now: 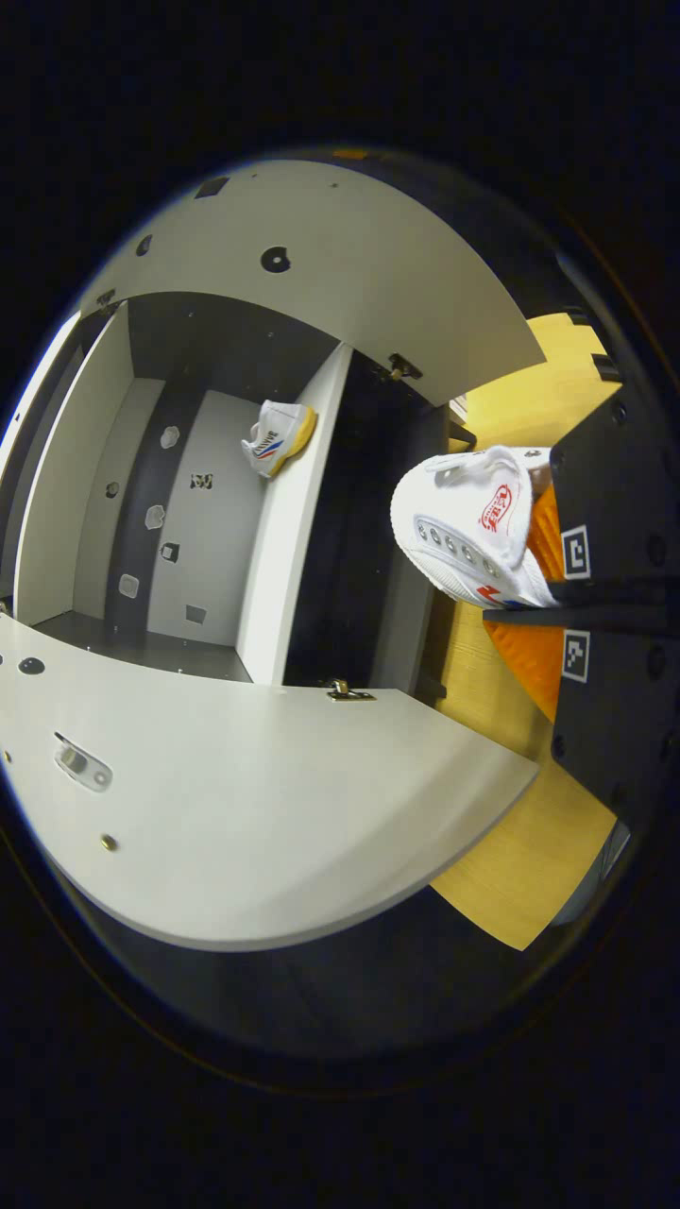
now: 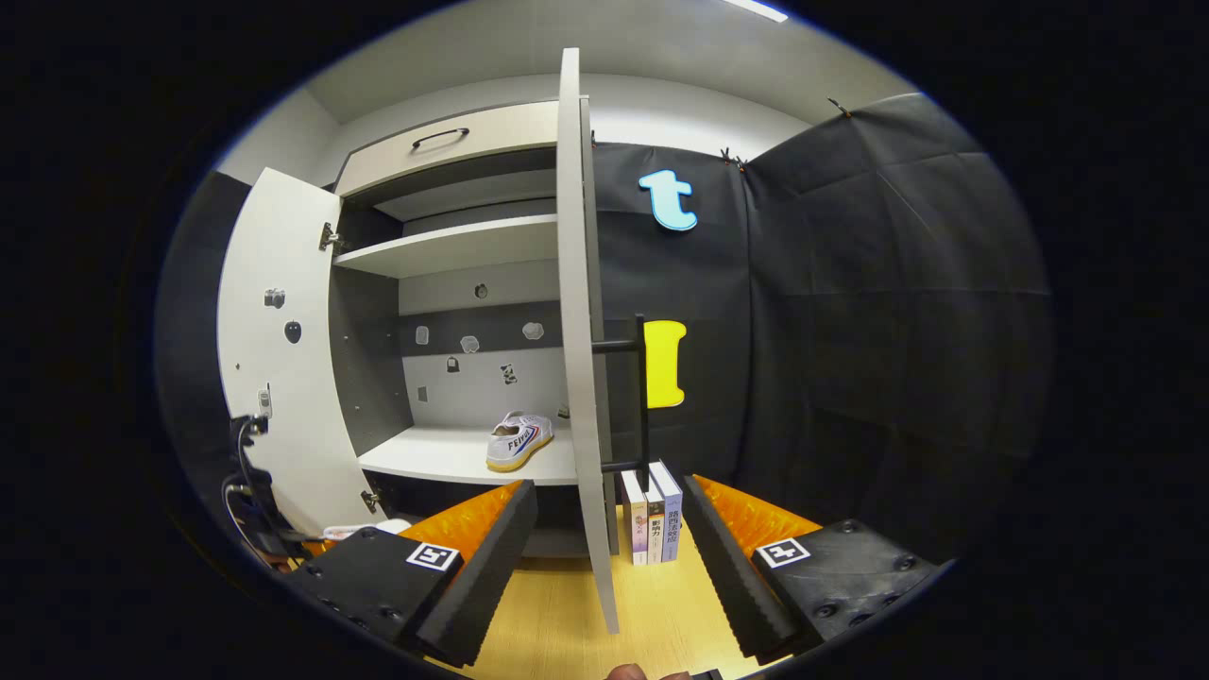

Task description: Grab one shoe with the right hand and put it into the shoe cabinet, grab the other shoe with the left hand and put it into the shoe cabinet; then close the right door with the right hand and the left door with the left hand.

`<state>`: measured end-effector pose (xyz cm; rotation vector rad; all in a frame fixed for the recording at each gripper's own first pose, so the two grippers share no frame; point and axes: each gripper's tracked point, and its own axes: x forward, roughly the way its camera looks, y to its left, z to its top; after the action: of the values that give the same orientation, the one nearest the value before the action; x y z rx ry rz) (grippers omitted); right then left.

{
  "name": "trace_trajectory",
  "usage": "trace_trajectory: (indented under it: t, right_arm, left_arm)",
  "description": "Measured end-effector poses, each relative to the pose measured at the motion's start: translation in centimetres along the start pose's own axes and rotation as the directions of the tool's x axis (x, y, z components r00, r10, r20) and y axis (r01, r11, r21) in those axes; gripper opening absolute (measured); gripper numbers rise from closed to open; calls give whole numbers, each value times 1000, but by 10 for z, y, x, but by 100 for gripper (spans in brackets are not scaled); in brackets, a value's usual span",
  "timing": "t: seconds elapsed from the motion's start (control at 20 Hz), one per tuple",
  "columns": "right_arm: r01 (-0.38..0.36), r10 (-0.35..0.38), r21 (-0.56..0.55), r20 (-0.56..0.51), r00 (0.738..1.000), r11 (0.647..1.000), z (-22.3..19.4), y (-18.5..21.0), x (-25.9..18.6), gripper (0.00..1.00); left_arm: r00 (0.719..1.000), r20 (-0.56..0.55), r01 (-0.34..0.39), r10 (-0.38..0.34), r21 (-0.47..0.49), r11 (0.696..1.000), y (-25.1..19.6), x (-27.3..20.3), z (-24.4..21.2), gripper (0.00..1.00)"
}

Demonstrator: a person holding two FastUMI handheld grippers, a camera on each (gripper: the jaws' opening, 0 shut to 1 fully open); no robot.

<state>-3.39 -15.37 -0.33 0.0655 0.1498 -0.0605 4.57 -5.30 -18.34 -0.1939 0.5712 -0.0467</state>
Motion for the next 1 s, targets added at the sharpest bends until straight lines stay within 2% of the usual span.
trace_trajectory:
  t: [0.15, 0.4, 0.5, 0.7, 1.0]
  right_arm:
    - [-2, 2, 29, -3, 1000, 1000, -6, -8, 3, 98]
    - [1, -1, 4, 28, 1000, 1000, -9, -23, 3, 98]
    - [-24, 24, 15, 3, 1000, 1000, -15, -23, -1, 98]
    - [0, 0, 56, -4, 1000, 998, -19, -43, 0, 99]
    - [23, -25, 71, 30, 999, 997, -8, -72, 2, 98]
  left_arm:
    - [999, 44, 2, -2, -10, 1000, -21, 4, 48, 5]
    - [993, 114, -22, 26, -34, 999, -45, 28, 116, 5]
    - [991, 126, -30, 37, -56, 998, -51, 43, 140, 5]
    - [985, 146, -90, 96, -47, 995, -53, 84, 184, 5]
    - [979, 97, -173, 178, -55, 983, -53, 162, 216, 5]
